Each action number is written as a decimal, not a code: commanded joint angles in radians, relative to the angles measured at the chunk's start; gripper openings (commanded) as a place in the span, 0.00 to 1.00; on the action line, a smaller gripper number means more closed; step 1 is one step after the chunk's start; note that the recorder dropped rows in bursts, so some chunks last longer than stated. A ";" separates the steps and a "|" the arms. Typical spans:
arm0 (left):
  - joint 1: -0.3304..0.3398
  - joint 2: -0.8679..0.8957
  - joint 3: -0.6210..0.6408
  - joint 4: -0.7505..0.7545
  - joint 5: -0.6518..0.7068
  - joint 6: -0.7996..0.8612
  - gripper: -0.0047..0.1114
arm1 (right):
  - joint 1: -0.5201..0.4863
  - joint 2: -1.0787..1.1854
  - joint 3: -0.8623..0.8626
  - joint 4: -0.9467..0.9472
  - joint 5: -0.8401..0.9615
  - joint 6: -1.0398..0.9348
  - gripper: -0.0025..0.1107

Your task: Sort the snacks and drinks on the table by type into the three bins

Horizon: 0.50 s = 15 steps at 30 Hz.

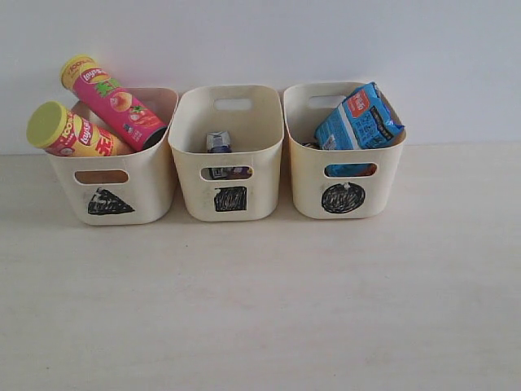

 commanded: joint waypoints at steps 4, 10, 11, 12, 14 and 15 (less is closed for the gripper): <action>0.001 -0.141 0.122 0.015 -0.023 -0.008 0.08 | 0.001 -0.005 0.000 0.000 -0.007 0.000 0.02; 0.072 -0.291 0.202 0.015 -0.021 -0.008 0.08 | 0.001 -0.005 0.000 0.000 -0.007 0.000 0.02; 0.093 -0.317 0.215 0.015 -0.019 -0.008 0.08 | 0.001 -0.005 0.000 0.000 -0.007 0.000 0.02; 0.112 -0.344 0.227 0.013 -0.019 -0.008 0.08 | 0.001 -0.005 0.000 0.000 -0.007 0.000 0.02; 0.147 -0.392 0.253 0.011 -0.019 -0.008 0.08 | 0.001 -0.005 0.000 0.000 -0.007 0.000 0.02; 0.163 -0.417 0.265 0.011 -0.016 -0.008 0.08 | 0.001 -0.005 0.000 0.000 -0.007 0.000 0.02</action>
